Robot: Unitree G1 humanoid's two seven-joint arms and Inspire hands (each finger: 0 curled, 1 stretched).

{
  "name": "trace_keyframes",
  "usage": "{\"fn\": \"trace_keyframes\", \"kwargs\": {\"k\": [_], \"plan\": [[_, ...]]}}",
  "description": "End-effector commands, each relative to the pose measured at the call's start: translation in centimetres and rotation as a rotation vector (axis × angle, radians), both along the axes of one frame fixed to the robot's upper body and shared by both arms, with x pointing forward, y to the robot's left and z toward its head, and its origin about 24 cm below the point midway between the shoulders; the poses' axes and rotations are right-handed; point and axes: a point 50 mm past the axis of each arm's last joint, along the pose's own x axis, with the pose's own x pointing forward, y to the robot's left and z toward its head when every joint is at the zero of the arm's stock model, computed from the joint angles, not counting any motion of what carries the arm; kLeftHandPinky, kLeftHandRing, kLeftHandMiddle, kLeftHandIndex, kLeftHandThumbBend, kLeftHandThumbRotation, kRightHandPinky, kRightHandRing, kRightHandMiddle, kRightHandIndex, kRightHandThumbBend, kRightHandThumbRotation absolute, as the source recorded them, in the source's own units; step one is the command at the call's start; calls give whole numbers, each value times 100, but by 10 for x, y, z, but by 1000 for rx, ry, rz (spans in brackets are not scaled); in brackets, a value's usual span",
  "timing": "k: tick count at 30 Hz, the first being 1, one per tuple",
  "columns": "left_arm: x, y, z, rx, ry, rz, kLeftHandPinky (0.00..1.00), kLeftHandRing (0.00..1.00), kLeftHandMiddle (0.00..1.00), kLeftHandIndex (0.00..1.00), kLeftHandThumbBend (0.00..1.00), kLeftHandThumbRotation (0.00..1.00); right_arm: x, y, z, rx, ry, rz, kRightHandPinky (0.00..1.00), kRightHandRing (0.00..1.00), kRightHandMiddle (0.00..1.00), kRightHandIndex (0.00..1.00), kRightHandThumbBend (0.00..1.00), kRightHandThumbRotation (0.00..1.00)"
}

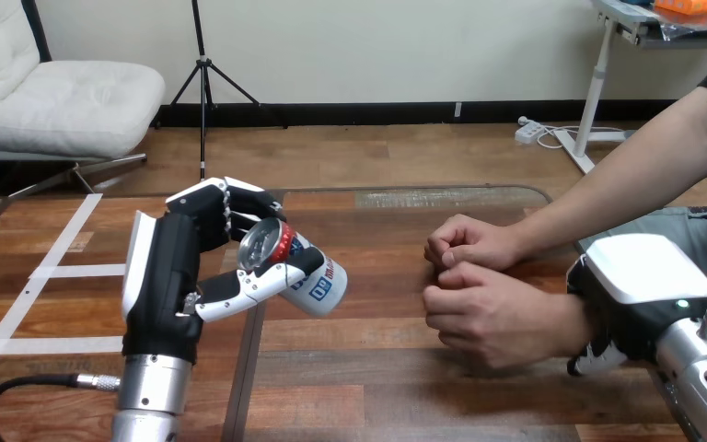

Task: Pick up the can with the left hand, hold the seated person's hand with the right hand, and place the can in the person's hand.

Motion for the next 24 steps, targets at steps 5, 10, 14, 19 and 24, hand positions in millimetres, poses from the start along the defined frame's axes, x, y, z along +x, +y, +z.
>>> {"fn": "trace_keyframes", "kwargs": {"k": [5, 10, 14, 19, 24], "plan": [[18, -13, 28, -19, -122, -49, 35, 39, 43, 44, 67, 0, 9, 9, 47, 46, -199, 40, 5, 16, 29, 47, 72, 0], [20, -17, 29, -17, -121, -60, 36, 40, 43, 44, 68, 0, 8, 10, 51, 44, -212, 48, 6, 16, 29, 48, 74, 0], [21, -20, 30, -16, -124, -76, 36, 40, 44, 44, 69, 0, 7, 11, 54, 46, -225, 56, 6, 17, 30, 49, 75, 0], [23, -25, 31, -2, -131, -91, 36, 40, 44, 44, 68, 0, 6, 13, 58, 46, -233, 65, 8, 19, 32, 50, 76, 0], [26, -30, 33, 10, -134, -103, 37, 40, 44, 44, 68, 0, 5, 15, 61, 52, -237, 69, 10, 21, 33, 50, 76, 0]]}}
